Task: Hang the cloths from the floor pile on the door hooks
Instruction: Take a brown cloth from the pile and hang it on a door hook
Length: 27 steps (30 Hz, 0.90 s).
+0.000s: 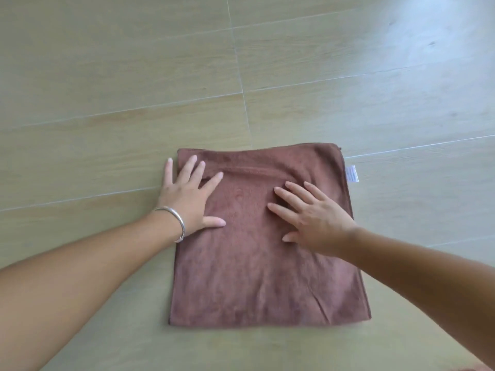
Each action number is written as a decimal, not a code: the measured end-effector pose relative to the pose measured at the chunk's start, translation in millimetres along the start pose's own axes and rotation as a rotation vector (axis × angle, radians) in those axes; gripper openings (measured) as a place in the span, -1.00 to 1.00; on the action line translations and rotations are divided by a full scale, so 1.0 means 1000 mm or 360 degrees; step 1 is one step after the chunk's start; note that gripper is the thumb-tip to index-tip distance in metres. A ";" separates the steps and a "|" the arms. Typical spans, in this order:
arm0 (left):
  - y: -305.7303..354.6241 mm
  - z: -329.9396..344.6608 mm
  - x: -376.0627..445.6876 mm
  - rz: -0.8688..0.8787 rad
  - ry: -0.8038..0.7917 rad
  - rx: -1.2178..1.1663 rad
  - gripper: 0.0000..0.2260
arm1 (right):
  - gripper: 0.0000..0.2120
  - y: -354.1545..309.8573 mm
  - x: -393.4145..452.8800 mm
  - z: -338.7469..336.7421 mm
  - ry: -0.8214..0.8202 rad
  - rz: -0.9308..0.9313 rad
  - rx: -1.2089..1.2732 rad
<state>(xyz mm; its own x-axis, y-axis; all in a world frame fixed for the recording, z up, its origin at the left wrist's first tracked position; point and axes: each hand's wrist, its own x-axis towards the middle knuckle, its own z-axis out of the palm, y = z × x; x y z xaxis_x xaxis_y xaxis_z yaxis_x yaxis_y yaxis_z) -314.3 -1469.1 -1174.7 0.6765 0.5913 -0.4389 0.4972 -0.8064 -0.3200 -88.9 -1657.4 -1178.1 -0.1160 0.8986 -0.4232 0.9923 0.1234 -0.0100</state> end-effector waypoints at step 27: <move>0.041 -0.062 -0.101 0.0198 -0.0325 -0.0554 -0.71 | -0.83 -0.016 -0.078 -0.080 -0.0137 0.0553 0.0163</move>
<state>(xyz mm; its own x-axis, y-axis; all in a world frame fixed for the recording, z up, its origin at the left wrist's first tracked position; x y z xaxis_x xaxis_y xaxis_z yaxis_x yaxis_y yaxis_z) -328.2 -1561.5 -1091.2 0.6389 0.4485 -0.6250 0.5960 -0.8023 0.0334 -98.8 -1695.8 -1072.3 0.2281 0.8401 -0.4922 0.9716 -0.2293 0.0589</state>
